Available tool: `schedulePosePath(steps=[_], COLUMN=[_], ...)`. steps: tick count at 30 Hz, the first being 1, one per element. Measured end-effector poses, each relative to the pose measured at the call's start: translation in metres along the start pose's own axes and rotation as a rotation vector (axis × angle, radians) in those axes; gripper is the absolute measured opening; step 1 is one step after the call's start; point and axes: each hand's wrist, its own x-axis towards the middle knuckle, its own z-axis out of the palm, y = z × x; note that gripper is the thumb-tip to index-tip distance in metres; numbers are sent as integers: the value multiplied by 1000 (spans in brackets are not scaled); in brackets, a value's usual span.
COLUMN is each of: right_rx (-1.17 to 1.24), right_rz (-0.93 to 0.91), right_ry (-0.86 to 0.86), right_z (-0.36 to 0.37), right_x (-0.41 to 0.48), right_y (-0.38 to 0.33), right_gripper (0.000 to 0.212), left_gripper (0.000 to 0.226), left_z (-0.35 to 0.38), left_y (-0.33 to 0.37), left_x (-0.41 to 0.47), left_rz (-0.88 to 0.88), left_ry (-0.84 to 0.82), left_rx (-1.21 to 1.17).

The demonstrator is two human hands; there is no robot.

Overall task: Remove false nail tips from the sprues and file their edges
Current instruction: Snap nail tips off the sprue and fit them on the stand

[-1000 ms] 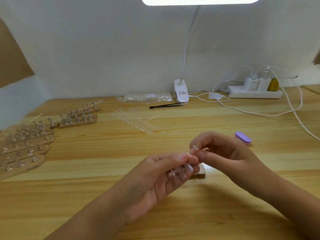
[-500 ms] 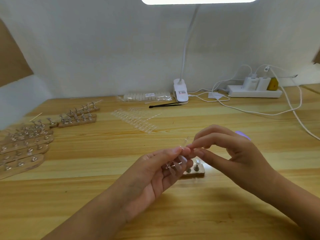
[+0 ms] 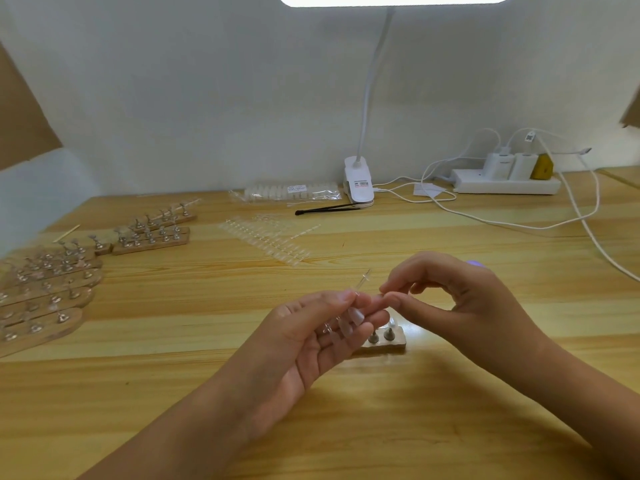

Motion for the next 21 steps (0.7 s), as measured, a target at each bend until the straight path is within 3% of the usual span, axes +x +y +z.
schedulePosePath(steps=[6,10,13,21], right_rx=[-53,-301,-411,-439], right_rz=[-58,-169,-212,-219], right_ry=[11,-85,-151,-202], right_z=[-4,-6,-3,1], right_x=[0,-1,-3,-3], right_y=[1,6,8,6], right_gripper=[15,16,21,19], left_gripper=[11,17,21,16], left_z=[2,0,-4,-3], left_y=[0,3,7,2], left_x=[-2,-1,-1,1], left_rz=[142,339,336,273], left_ry=[107,281,313,326], left_rx=[156,192,120,69])
